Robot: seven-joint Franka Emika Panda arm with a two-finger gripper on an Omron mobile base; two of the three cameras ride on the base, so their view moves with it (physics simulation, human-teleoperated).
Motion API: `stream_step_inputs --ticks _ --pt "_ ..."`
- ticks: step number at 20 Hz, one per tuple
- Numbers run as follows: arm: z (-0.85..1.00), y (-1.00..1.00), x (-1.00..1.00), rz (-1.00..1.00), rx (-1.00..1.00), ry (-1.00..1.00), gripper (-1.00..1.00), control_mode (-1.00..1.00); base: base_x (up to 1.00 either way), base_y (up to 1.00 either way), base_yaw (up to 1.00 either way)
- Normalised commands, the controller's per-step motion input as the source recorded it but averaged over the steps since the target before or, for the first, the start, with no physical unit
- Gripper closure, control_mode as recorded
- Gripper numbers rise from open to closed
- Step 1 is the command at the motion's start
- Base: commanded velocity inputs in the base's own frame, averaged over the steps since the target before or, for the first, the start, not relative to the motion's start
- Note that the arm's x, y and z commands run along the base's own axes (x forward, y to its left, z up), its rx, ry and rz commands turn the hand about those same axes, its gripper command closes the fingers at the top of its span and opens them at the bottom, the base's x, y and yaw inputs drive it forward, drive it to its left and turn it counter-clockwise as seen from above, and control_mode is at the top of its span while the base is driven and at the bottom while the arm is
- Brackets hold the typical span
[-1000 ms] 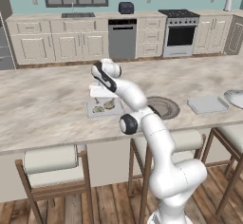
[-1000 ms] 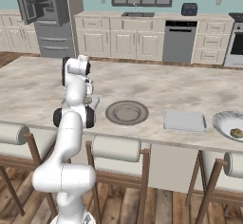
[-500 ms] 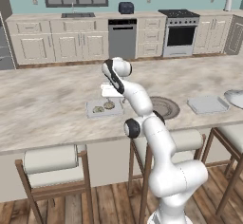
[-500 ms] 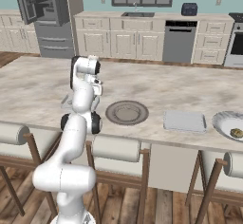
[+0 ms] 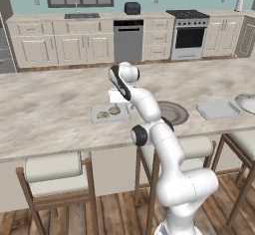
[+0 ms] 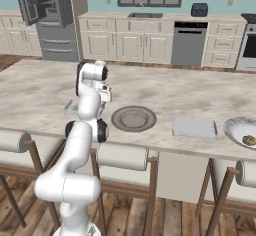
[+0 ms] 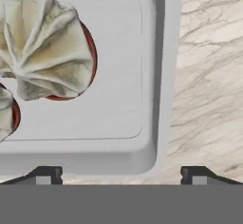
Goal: Place two dumplings into each of the tupperware containers and then place the containers in the fridge.
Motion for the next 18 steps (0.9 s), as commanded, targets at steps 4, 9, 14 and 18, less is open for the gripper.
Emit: stream_step_inputs --ticks 4,9,14,18 --pt "-0.27 -0.12 0.07 0.0 0.0 -0.17 -1.0 -1.0 0.0 0.0 0.0" --pt "-0.28 -0.09 0.08 0.01 0.0 -0.32 -1.0 -1.0 0.0 0.0 0.0" --pt "-0.29 -0.27 0.0 0.0 0.0 -0.2 -1.0 -1.0 0.0 0.0 0.0" --pt "-0.16 -0.08 0.0 0.0 0.0 -0.05 -1.0 -1.0 0.0 0.0 0.0"
